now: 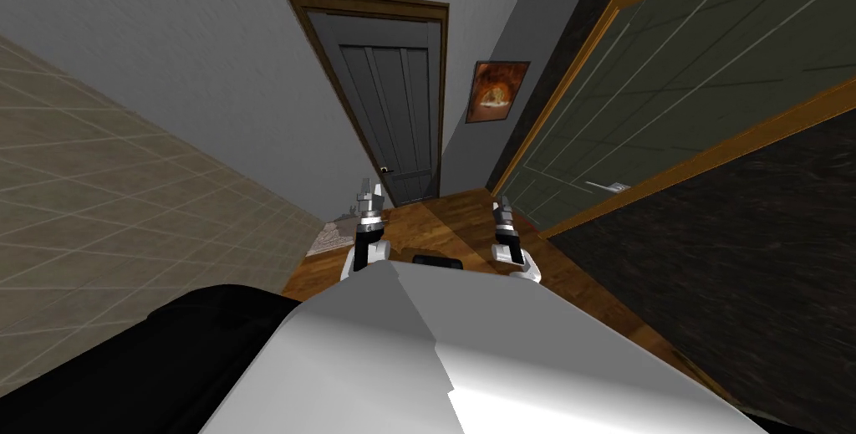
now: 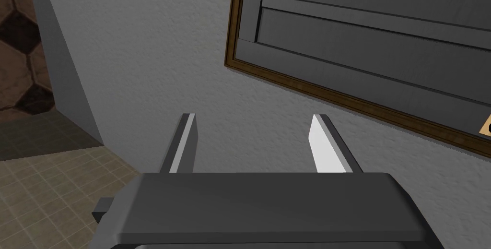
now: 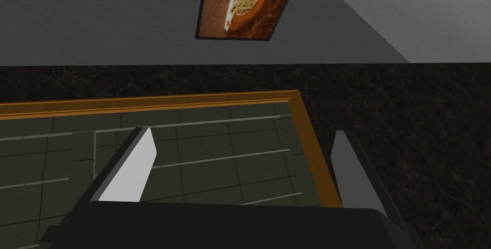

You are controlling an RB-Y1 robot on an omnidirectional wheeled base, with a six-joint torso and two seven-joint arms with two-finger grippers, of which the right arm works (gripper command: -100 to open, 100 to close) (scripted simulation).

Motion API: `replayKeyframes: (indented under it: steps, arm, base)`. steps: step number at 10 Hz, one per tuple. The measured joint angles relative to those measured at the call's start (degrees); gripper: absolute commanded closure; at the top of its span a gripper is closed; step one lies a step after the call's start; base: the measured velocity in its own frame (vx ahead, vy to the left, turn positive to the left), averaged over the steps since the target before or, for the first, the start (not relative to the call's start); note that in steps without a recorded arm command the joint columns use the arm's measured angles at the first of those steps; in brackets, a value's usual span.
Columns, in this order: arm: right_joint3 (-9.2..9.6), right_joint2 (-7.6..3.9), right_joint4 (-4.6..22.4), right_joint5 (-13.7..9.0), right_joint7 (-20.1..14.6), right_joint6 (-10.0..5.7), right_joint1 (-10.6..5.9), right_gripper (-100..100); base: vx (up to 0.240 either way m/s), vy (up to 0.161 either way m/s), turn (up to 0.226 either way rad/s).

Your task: Pull the door open

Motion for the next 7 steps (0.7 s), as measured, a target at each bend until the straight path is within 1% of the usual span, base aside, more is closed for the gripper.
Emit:
replayKeyframes:
  steps: [1, 3, 5, 6, 7]
  arm:
    - [-0.06, 0.02, 1.11, 0.07, 0.08, -0.31, -0.46, -100]
    - [-0.2, 0.01, 3.24, 0.19, 0.16, -0.75, -1.3, -100]
    - [-0.29, 0.2, 5.27, 0.37, 0.38, -1.13, -2.14, -100]
    - [-0.4, 0.17, 6.63, 0.43, 0.44, -1.34, -2.83, -100]
    - [-0.48, 0.01, 7.6, 0.45, 0.37, -1.58, -3.09, -100]
  base:
    - [0.13, 0.123, -0.063]
    - [0.196, 0.134, -0.06]
    - [0.137, 0.143, -0.058]
    - [0.145, 0.141, -0.073]
    - [0.142, 0.133, -0.023]
